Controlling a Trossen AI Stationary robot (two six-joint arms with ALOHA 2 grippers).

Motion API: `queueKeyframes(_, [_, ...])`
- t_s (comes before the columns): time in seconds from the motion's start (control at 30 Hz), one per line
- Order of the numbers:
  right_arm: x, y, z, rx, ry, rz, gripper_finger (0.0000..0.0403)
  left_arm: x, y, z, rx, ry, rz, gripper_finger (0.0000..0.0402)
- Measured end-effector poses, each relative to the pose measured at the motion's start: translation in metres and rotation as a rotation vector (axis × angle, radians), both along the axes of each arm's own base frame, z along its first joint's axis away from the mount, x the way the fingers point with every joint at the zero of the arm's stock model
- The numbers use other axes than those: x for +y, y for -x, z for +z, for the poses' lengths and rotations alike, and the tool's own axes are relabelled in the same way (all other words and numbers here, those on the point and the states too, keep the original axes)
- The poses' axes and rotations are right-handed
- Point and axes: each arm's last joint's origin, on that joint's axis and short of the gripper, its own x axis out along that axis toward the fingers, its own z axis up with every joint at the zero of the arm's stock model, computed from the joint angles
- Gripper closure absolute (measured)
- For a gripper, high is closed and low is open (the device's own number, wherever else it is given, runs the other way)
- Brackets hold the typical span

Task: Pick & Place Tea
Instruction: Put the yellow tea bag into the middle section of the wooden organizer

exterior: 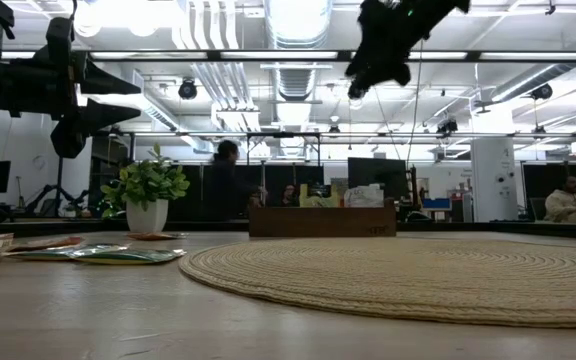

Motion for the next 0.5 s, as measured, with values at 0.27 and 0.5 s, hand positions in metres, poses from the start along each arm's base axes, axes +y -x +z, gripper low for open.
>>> queueKeyframes(0.27, [0.034,0.029,0.018,-0.165,0.067,0.052,0.0181,0.0,0.0,0.0,-0.001,0.0,0.003,0.0228])
queueKeyframes(0.5, [0.063,0.06,-0.008,-0.428,0.044,0.049,0.0181,0.0,0.0,0.0,-0.001,0.0,0.005,0.0228])
